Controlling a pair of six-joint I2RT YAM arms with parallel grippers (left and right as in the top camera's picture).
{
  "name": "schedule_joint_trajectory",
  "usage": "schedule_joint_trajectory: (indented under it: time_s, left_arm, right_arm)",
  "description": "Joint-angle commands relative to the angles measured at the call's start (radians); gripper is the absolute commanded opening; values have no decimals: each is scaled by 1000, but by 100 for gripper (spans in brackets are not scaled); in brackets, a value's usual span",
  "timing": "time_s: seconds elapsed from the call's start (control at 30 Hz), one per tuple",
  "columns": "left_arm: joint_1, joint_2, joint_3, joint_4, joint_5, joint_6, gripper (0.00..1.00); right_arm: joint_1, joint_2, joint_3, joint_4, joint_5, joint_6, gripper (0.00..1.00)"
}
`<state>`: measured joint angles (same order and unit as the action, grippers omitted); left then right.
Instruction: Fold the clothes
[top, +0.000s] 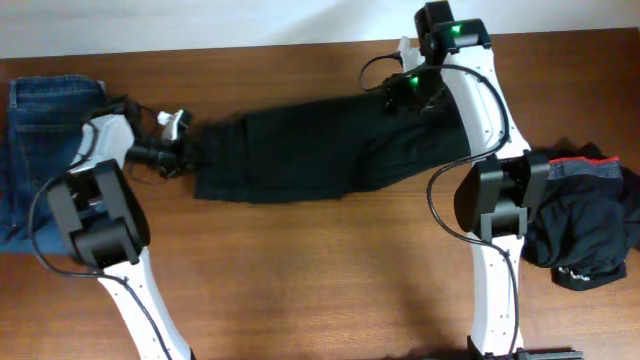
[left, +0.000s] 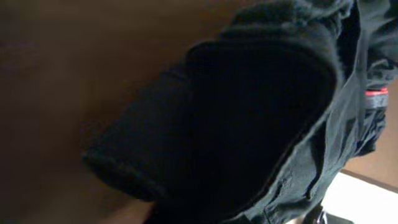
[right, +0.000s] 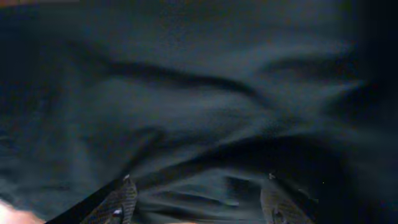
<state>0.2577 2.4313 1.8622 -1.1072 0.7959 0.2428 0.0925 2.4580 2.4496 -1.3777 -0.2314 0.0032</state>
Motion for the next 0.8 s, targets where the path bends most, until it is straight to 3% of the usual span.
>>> schedule_joint_trajectory:
  time_s: [0.0, 0.3, 0.67, 0.77]
  left_arm:
    - [50, -132, -9, -45, -124, 45, 0]
    - [78, -220, -7, -103, -263, 47, 0]
    - [179, -333, -4, -138, -252, 43, 0]
    - [174, -334, -4, -138, -251, 43, 0]
  right_arm:
    - [-10, 0, 1, 10, 70, 0, 69]
    - [-8, 6, 1, 22, 86, 0, 65]
    - [-7, 52, -4, 40, 61, 1, 63]
    - [4, 67, -4, 47, 40, 1, 59]
